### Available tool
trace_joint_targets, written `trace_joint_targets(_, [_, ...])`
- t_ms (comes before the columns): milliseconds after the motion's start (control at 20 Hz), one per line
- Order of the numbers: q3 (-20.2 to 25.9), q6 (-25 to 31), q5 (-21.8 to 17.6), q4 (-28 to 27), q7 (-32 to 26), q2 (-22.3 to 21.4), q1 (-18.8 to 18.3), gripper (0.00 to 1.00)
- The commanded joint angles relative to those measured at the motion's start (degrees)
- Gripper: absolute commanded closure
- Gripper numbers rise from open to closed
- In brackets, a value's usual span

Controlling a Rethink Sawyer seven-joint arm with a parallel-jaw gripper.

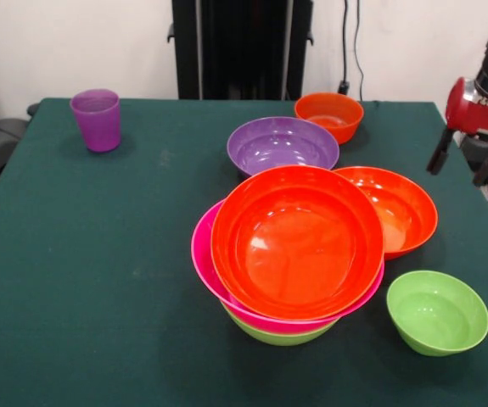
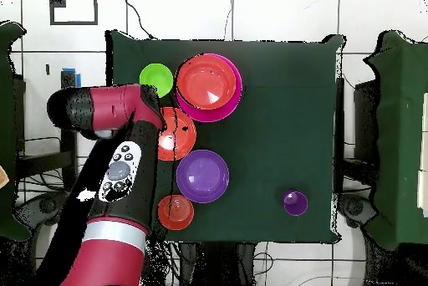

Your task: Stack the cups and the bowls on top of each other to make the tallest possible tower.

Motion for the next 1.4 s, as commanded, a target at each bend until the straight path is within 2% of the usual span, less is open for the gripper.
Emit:
trace_joint_targets(50, [3.3, 6.3, -5.2, -1.3, -1.4, 1.8, -2.3, 0.00])
trace_joint_targets(250, [4.1, 5.8, -6.1, -0.3, -2.5, 1.5, -2.9, 0.00])
trace_joint_targets(850, [7.3, -3.8, -7.6, 4.4, -2.5, 1.9, -4.8, 0.00])
trace_joint_targets(1400, [10.7, -9.9, -6.2, 7.3, -1.1, 1.8, -6.5, 0.00])
